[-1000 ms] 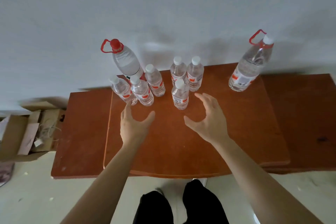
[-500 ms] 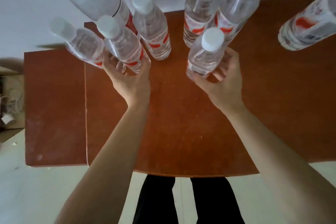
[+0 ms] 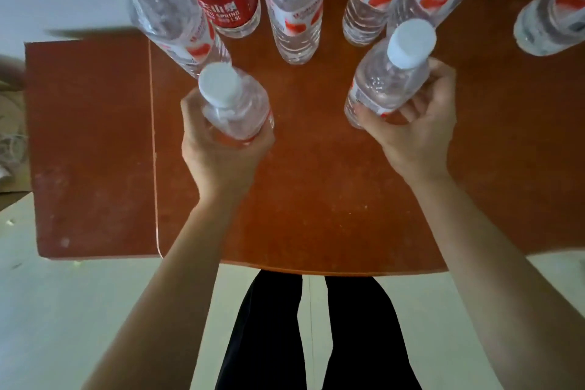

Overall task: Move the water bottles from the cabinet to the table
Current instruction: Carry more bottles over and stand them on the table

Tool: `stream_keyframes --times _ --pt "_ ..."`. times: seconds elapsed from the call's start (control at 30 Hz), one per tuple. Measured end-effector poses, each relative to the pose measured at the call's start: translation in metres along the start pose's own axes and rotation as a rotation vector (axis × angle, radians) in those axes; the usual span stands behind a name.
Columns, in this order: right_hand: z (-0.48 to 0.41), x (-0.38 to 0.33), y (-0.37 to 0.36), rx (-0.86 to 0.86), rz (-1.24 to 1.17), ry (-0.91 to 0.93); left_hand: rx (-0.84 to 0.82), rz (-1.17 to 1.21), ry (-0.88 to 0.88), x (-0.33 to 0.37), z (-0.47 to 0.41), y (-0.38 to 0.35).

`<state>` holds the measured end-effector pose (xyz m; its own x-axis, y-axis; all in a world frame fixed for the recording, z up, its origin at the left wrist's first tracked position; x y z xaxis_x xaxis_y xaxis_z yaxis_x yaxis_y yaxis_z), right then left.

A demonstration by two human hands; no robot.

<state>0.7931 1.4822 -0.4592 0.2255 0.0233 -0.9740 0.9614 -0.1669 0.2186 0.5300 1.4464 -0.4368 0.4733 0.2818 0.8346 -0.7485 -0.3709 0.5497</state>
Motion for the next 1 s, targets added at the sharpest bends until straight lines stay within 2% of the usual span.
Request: stream_keyframes --times 0.13,0.4,0.53,0.6,0.77,0.87,1.0 --pt "0.045 -0.001 0.018 0.008 0.097 0.003 -0.035 -0.166 -0.153 -0.034 0.037 0.027" --pt "0.079 0.000 0.026 0.044 0.242 0.008 -0.092 -0.176 -0.302 -0.020 0.033 -0.010" --pt "0.063 -0.015 0.026 0.056 0.292 0.041 -0.169 -0.268 -0.287 -0.019 0.025 -0.025" --pt "0.069 -0.020 0.031 0.010 0.393 0.053 -0.224 -0.351 -0.216 -0.028 0.037 -0.014" --pt "0.108 -0.060 0.046 -0.168 0.674 0.043 -0.326 -0.514 -0.171 -0.021 0.077 0.050" --pt "0.112 -0.108 0.042 -0.259 0.720 0.141 -0.277 -0.589 -0.147 0.009 0.091 0.096" --pt "0.094 -0.186 0.020 -0.365 0.698 0.462 -0.078 -0.702 -0.225 0.072 0.094 0.153"
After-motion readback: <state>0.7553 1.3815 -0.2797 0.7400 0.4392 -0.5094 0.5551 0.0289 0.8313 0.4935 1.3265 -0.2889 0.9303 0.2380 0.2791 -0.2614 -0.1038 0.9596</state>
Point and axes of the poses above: each hand's wrist, its own z-axis away from the middle knuckle, its own y-axis out of the back of the hand, x = y × z, the point moved 5 cm from there along -z, towards the middle knuckle, and after that the axes turned 2 degrees about -x, right-handed, at the moved point
